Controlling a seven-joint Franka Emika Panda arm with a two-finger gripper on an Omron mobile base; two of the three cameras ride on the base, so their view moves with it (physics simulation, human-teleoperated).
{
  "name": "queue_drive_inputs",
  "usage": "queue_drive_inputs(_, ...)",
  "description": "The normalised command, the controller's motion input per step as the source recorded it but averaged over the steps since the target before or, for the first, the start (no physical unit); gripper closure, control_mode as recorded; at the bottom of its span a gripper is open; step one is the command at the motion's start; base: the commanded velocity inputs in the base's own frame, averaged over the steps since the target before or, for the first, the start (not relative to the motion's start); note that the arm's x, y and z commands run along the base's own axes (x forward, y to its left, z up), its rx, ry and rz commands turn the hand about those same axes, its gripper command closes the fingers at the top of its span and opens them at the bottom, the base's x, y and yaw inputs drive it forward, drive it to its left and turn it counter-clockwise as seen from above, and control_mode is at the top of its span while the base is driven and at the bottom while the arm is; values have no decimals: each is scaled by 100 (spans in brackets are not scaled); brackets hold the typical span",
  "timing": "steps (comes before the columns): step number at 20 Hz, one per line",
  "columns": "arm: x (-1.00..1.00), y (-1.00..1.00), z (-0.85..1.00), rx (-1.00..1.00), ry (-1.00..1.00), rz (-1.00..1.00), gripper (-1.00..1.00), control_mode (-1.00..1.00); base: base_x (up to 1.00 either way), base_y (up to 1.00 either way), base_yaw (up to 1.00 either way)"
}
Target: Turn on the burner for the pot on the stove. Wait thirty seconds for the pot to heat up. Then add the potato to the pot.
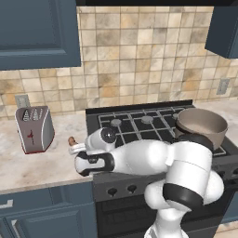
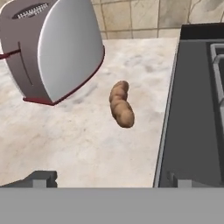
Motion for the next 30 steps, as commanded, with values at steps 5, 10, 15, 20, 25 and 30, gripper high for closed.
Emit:
queue_drive_inputs(5,49,23,-24,0,0,0,-100,-100,0,0,0)
queue_drive_inputs(10,27,37,-23,0,-5,0,-100,-100,0,0,0)
queue_drive_inputs(15,29,42,-17,0,-5,0,-100,-100,0,0,0)
queue_drive_inputs(20,28,51,-7,-1,-7,0,-100,-100,0,0,0)
queue_drive_inputs(25,3,92,-9,-4,-9,0,-100,-100,0,0,0)
queue_drive_inputs(30,0,74,-11,-4,-7,0,-100,-100,0,0,0)
